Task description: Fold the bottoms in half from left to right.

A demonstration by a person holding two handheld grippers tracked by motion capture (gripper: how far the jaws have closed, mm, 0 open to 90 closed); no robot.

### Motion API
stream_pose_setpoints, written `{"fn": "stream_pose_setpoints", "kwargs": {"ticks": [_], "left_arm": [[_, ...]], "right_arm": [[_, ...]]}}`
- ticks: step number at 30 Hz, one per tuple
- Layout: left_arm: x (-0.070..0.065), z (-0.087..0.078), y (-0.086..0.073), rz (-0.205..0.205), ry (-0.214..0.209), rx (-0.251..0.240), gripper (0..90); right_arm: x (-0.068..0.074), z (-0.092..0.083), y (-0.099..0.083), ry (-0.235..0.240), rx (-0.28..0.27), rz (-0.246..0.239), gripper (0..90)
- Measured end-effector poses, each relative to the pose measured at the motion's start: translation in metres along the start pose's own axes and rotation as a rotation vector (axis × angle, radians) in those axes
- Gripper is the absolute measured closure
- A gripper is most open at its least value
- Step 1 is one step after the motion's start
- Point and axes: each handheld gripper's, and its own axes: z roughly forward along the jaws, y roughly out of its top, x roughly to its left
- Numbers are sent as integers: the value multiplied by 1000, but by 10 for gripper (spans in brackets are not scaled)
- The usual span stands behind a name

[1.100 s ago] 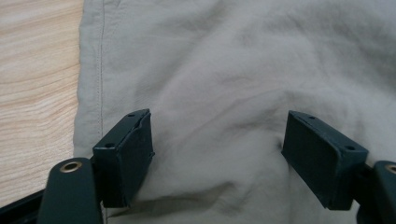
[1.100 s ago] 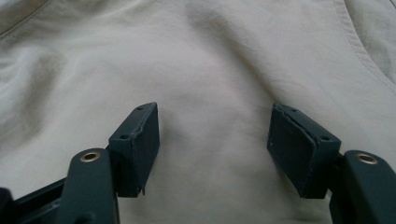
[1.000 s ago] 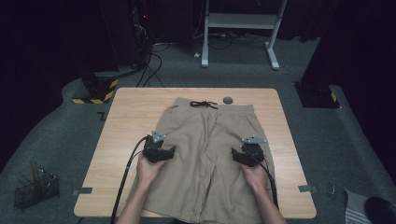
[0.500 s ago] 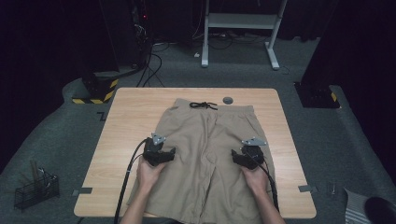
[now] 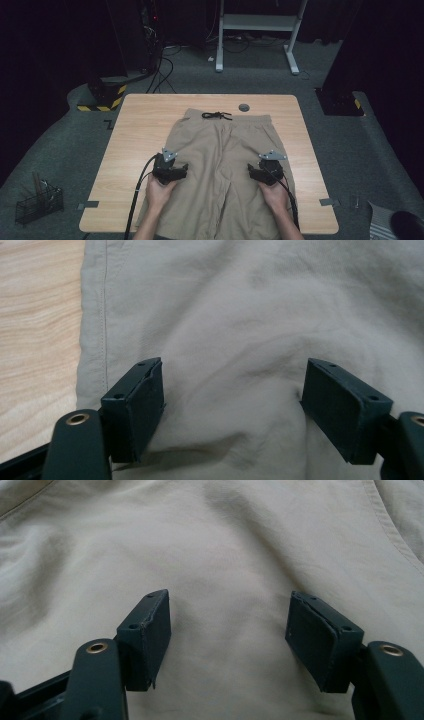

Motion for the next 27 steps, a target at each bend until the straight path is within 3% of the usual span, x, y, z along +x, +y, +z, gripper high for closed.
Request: {"fn": "stream_pose_setpoints", "kwargs": {"ticks": [27], "left_arm": [[-11, -22, -20, 8, -5, -2, 249]], "right_arm": [[9, -13, -12, 21, -1, -22, 345]]}}
